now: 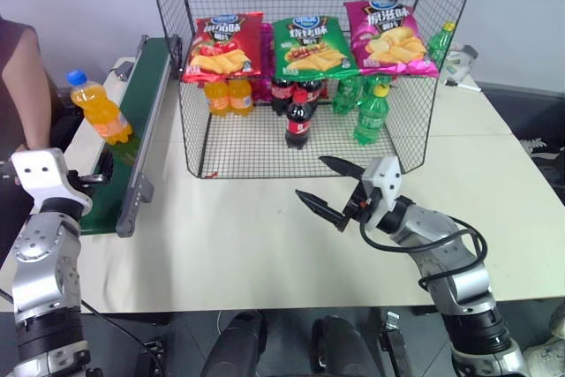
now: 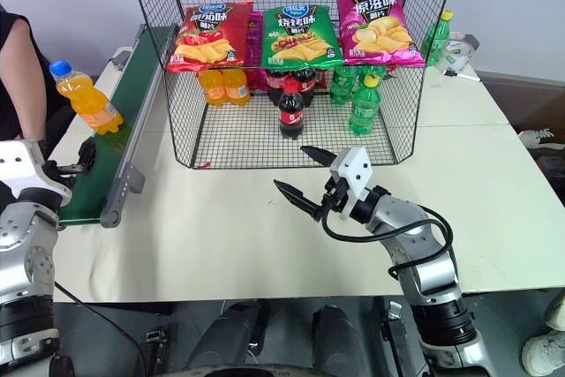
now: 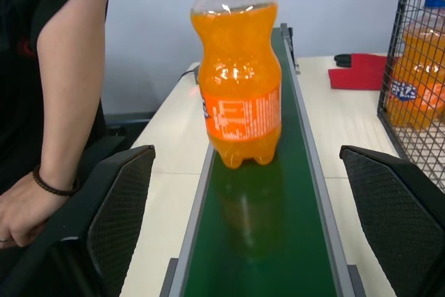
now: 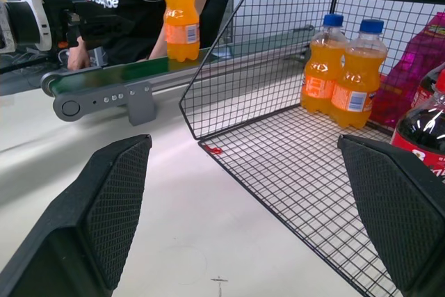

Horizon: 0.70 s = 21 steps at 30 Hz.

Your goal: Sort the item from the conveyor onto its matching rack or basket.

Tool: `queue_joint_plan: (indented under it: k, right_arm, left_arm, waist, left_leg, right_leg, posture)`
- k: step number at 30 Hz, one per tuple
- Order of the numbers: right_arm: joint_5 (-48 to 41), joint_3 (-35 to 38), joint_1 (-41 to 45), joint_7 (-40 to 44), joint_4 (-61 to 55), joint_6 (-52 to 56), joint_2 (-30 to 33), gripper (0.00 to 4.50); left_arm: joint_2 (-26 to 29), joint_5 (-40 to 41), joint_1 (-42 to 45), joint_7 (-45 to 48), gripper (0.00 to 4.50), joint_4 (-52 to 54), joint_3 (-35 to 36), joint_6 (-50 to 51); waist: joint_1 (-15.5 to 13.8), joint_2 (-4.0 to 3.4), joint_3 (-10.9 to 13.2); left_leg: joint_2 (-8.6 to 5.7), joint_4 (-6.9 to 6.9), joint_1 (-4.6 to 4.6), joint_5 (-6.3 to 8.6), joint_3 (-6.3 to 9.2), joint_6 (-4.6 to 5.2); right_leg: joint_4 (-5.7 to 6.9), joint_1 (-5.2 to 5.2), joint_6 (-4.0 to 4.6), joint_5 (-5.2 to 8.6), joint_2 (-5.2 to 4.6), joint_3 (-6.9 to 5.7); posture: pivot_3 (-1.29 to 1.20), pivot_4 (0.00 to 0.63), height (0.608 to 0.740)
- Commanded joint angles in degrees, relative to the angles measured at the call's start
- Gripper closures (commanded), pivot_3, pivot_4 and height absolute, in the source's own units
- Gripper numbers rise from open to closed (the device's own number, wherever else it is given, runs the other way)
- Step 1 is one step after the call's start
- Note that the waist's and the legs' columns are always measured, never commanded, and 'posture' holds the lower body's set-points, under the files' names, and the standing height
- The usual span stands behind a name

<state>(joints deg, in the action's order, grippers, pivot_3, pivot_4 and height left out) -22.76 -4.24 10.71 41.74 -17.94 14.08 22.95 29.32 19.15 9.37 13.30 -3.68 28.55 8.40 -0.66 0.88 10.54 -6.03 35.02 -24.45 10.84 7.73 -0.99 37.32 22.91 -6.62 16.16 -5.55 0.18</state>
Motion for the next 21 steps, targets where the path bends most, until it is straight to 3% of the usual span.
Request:
queue_joint_plan:
  k: [1,21]
  right_arm:
    - [-0.32,-0.27,0.3,-0.26,-3.19,-0.73,-0.46,0.0]
    - [-0.68,-0.75,0.56,-0.33,-3.18,0.03,-0.36,0.0]
  left_arm:
    - [1.06,-0.53,0.48,-0.56,0.04,1.01,1.54,-1.5]
    - [1.96,0.33,-0.81,0.03,0.04,1.07,4.12,-2.27]
  waist:
    - [0.0,0.0,0.0]
    - [0.02,0.0,0.0]
  left_leg:
    - [0.0,0.0,0.0,0.0,0.0,0.0]
    - [0.0,0.0,0.0,0.0,0.0,0.0]
  right_leg:
    - [0.0,0.0,0.0,0.0,0.0,0.0]
    - [0.0,0.0,0.0,0.0,0.0,0.0]
  posture:
    - [0.0,0.15,0.74]
    - [0.0,0.15,0.74]
